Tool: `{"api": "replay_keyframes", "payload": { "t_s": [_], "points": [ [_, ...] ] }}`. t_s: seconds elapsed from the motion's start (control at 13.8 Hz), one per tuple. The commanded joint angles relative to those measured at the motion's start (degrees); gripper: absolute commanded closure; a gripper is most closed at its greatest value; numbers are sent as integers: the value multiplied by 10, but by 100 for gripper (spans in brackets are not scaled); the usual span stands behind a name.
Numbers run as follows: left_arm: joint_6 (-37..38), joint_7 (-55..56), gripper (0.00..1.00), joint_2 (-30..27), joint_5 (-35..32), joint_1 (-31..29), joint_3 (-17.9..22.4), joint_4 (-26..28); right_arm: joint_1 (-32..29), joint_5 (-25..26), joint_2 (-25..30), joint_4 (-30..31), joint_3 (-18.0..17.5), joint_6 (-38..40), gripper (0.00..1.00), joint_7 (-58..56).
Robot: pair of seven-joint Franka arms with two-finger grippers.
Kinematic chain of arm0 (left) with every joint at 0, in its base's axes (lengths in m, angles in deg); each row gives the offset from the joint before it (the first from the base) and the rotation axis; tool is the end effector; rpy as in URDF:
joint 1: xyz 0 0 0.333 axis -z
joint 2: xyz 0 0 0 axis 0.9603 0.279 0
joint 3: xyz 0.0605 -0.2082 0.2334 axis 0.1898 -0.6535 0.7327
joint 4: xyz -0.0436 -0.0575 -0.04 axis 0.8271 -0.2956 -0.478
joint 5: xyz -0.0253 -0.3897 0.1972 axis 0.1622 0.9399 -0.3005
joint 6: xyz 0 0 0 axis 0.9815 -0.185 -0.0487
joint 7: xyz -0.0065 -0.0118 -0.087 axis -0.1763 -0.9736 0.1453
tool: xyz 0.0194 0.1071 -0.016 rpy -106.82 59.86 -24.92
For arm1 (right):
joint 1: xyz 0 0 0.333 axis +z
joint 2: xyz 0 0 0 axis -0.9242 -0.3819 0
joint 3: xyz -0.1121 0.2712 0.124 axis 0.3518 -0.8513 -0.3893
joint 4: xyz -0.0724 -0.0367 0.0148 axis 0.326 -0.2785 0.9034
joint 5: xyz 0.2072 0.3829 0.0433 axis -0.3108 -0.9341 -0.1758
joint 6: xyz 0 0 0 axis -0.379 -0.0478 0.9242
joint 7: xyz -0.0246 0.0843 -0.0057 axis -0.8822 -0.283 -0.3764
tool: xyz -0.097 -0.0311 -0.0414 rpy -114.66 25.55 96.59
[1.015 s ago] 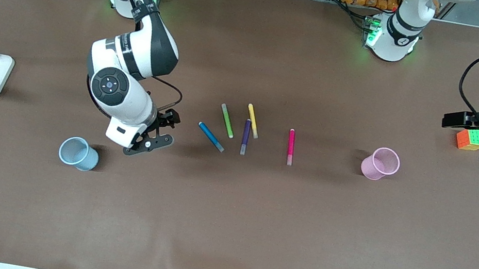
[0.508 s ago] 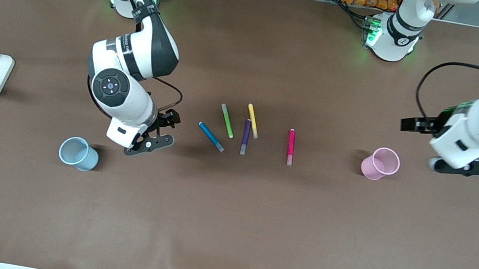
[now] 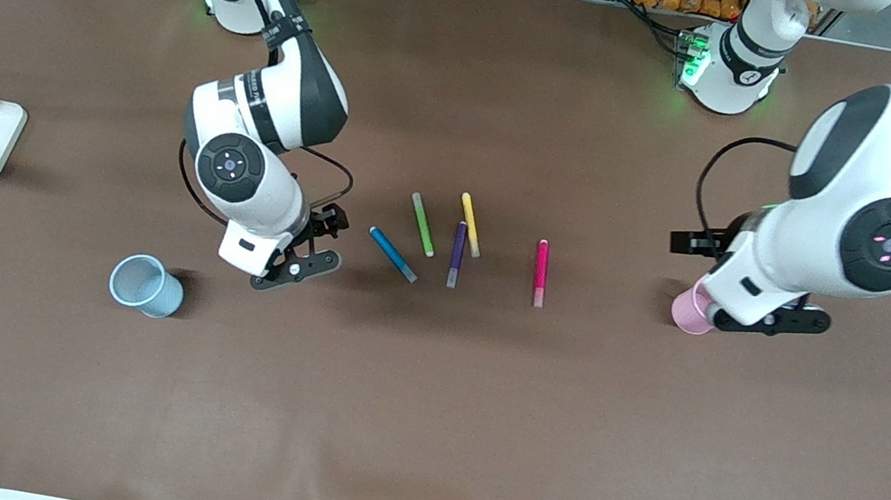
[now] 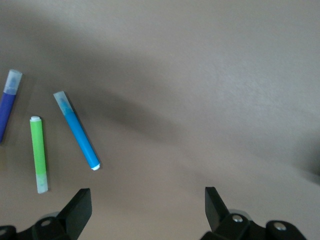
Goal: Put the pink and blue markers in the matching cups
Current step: 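Move the right gripper toward the blue marker while the left gripper reaches the pink marker, then lower both grippers and close them on the blue and pink markers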
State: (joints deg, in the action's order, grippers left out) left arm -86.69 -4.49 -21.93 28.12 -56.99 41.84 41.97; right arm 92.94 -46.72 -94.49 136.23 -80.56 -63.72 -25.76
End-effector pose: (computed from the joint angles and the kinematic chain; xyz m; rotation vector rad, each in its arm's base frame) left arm 0.6311 -0.2218 0.4772 -2.9650 -0.2014 0.5475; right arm 0.6240 0.3221 0.2975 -3.0095 -0.7369 0.1816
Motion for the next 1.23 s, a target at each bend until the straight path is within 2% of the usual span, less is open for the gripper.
{"api": "replay_keyframes", "payload": {
  "t_s": [0.0, 0.22, 0.8, 0.94, 1.16],
  "points": [
    [4, 35, 0, 30, 24, 26, 4, -24, 11, -5, -19, -2, 2, -30, 0, 4],
    [-12, 72, 0, 64, 40, 48, 4, -22, 19, -4, -39, -3, 2, -58, 0, 4],
    [-110, 51, 0, 133, 105, 76, 3, -14, 57, 4, -69, 10, 3, -109, 0, -3],
    [-117, 45, 0, 147, 105, 86, 4, -13, 64, 4, -84, 18, 3, -151, 0, -3],
    [-117, 47, 0, 151, 106, 100, 4, -13, 67, 4, -90, 24, 3, -169, 0, -4]
  ]
}}
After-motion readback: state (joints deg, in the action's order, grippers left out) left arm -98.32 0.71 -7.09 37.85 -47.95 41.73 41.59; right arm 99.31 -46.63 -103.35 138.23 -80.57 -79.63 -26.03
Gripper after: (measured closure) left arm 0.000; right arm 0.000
